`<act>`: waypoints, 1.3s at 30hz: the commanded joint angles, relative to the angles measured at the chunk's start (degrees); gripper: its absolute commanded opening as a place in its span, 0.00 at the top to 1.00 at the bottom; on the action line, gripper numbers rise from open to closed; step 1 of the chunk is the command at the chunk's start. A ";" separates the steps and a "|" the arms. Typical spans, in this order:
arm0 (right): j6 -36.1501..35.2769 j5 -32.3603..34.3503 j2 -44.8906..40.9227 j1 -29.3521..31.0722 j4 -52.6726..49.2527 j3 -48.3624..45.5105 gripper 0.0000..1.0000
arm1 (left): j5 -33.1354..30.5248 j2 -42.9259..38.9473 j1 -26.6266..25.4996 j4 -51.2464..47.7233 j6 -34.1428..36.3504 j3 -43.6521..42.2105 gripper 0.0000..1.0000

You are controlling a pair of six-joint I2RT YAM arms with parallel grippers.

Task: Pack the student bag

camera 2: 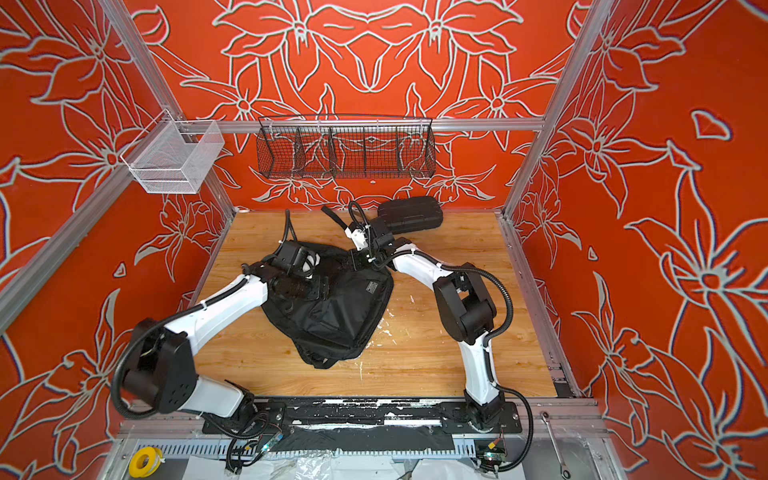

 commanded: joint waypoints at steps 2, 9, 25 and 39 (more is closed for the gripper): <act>1.66 1.72 0.09 0.52 -0.40 1.68 1.00 | 3.00 6.48 -0.37 -1.42 3.99 6.25 0.24; 4.54 2.77 0.02 1.54 0.61 0.91 1.00 | 1.47 12.34 -0.23 -1.62 3.39 10.59 0.36; 8.85 2.69 -1.59 2.36 2.08 -3.13 1.00 | -1.38 13.96 -0.10 2.79 -0.27 9.98 0.76; 11.38 2.22 -2.86 3.07 5.96 -7.35 1.00 | -2.82 17.51 0.07 3.41 -2.47 11.68 0.53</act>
